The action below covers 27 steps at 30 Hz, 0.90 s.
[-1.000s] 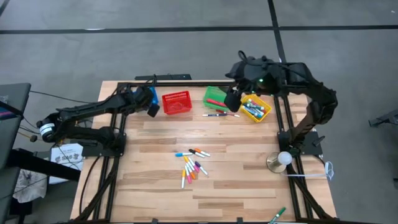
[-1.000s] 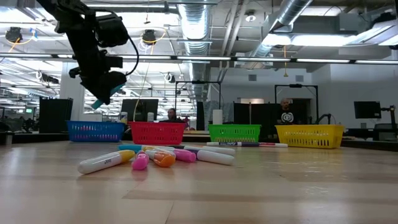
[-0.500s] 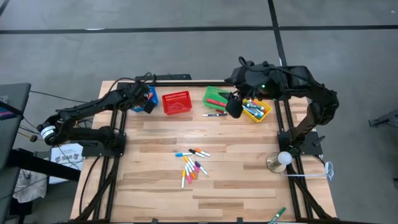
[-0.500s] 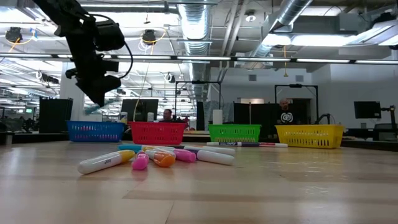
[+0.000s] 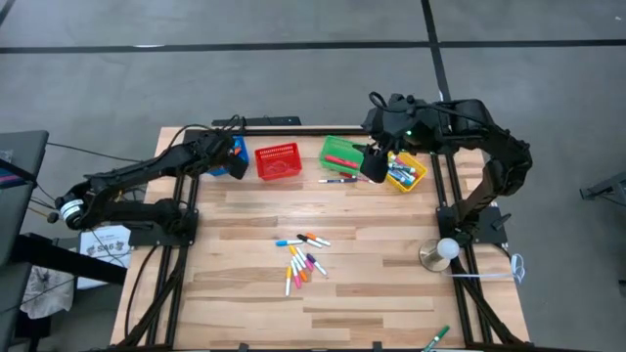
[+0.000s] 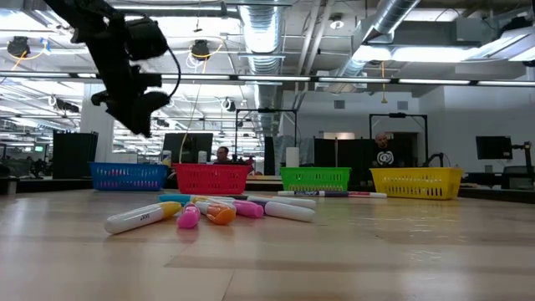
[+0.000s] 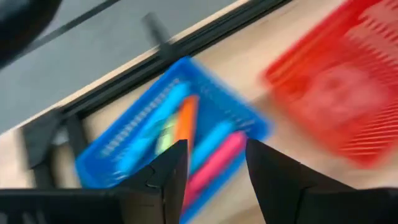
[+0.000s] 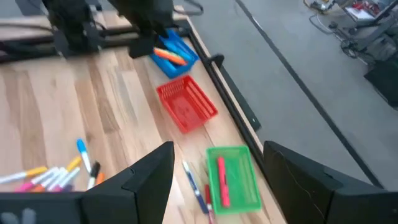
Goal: Pick & Place Markers
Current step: Put the small green marker pen into the red bin
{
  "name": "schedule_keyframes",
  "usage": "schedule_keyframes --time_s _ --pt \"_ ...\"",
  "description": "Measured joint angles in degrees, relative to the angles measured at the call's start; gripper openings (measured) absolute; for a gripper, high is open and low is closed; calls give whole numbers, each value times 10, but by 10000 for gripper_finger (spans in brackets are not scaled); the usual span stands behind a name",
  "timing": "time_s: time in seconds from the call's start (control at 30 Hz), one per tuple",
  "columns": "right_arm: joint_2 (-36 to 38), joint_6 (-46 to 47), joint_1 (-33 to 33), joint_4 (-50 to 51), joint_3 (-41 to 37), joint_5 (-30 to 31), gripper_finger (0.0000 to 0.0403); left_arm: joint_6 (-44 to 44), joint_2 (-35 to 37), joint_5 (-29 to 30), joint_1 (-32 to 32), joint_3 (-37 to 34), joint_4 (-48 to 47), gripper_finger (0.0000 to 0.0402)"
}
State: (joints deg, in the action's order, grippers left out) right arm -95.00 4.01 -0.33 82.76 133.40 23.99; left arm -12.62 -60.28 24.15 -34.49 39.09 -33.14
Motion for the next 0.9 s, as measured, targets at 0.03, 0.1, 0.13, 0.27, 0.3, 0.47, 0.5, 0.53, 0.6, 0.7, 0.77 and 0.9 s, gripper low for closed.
schedule_keyframes --time_s 0.03,0.1,0.13,0.27,0.3,0.47,0.5,0.53,0.6,0.7,0.77,0.9 --pt "0 0 -2 4 0 0 238 -12 13 -5 14 0 6 159" --pt "0 4 -2 7 0 -4 238 -34 47 -7 48 0 27 155" --pt "0 4 1 8 0 -11 238 -43 66 -7 67 0 39 152" --pt "0 0 16 8 0 -44 238 -74 146 -22 152 0 116 143" --pt "0 0 19 10 0 -51 238 -77 162 -27 174 0 138 141" --pt "0 26 29 41 0 -51 238 -72 203 -30 276 1 220 131" --pt "0 36 32 52 0 -51 238 -71 204 -30 291 1 224 130" --pt "0 45 36 66 0 -52 238 -73 204 -30 304 1 226 128" --pt "0 59 45 71 0 -56 238 -77 199 -29 326 1 228 124" --pt "0 61 68 70 -2 -92 238 -78 186 -28 351 1 230 120" --pt "0 61 86 71 -4 -115 238 -79 176 -28 364 1 231 118" --pt "0 62 126 72 -38 -171 238 -79 162 -32 388 1 233 118"
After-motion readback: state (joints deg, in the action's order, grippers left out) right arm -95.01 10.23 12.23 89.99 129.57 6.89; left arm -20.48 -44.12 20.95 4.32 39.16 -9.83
